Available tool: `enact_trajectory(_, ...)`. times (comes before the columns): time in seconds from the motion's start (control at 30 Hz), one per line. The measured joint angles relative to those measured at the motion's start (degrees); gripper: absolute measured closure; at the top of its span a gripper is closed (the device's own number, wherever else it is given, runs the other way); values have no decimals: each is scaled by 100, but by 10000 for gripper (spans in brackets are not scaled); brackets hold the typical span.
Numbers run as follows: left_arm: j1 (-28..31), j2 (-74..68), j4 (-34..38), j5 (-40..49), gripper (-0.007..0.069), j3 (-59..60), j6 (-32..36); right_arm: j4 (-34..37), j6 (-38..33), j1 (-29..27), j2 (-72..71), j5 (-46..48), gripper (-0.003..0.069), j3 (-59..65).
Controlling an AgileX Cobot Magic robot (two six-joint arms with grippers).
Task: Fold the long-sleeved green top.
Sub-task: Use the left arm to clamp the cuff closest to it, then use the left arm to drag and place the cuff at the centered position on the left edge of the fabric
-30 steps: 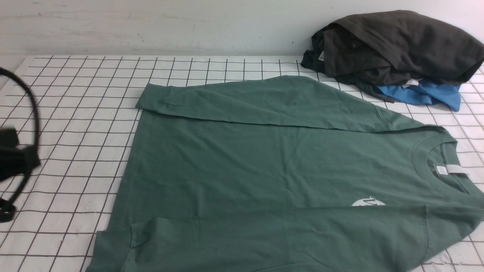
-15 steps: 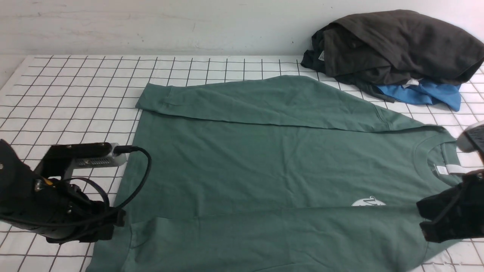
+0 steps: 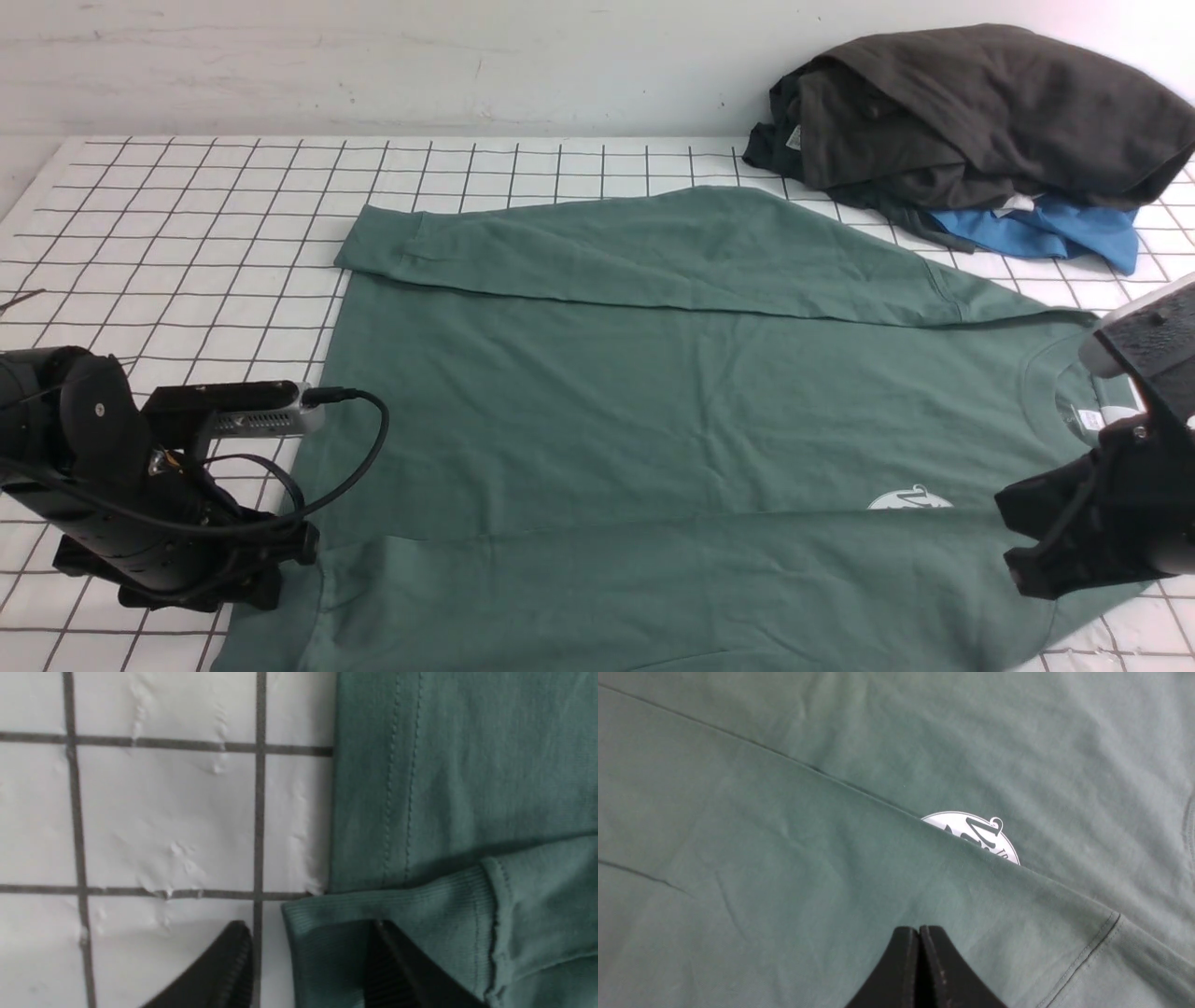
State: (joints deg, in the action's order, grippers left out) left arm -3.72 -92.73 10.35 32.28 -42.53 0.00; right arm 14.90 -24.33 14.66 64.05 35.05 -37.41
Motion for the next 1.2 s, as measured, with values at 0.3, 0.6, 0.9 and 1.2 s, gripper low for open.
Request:
enact_trajectory(0.3, 0, 246, 13, 139, 624, -40, 0, 0, -4, 0, 0, -12, 669, 0)
enact_trajectory(0.6, 0, 1405, 13, 400, 629, -919, 629, 16, -6, 0, 0, -162, 669, 0)
enact_trajectory(0.9, 0, 212, -10, -683, 629, -2106, 1200, 83, -6, 0, 0, -324, 669, 0)
enact_trajectory(1.2, 10, -1724, -91, -597, 552, -3568, 1203, 299, -6, 0, 0, -338, 669, 0)
